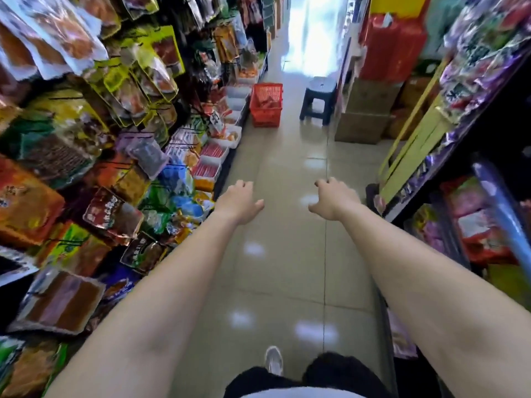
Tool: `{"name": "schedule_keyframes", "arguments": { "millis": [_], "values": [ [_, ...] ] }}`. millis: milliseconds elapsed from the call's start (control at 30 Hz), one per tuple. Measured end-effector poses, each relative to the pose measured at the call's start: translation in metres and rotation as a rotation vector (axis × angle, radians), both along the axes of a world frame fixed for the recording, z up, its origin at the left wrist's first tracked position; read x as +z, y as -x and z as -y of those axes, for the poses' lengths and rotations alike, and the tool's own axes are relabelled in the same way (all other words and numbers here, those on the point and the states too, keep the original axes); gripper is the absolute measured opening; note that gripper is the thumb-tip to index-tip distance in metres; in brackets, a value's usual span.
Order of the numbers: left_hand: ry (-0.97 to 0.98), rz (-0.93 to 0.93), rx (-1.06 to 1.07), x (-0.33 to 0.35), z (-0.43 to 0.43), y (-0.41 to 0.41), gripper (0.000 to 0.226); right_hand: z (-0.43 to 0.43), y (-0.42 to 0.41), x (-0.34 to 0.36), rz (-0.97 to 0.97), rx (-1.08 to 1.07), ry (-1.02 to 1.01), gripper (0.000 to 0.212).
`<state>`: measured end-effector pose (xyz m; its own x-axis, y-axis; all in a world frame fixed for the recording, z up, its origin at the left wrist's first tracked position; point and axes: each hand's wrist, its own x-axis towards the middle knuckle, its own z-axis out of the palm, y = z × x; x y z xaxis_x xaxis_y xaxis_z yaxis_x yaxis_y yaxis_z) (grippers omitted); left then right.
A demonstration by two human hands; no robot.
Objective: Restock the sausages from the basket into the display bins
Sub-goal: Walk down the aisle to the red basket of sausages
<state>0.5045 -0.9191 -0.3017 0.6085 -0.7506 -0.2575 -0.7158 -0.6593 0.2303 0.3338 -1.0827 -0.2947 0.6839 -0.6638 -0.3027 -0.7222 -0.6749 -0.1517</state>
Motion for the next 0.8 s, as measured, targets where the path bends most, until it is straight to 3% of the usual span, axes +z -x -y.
{"name": "schedule_keyframes", "arguments": {
  "millis": [467, 800],
  "values": [
    [-0.097, -0.02, -0.024, -0.02, 0.322, -0.189, 0.064, 0.324, -0.173, -0.025, -0.035, -0.075, -0.03, 0.064],
    [-0.031, -0.047, 0.029, -0.014, 0.527, -0.336, 0.065, 0.543, -0.328, -0.016, -0.057, -0.007, -0.015, 0.065]
  ]
}}
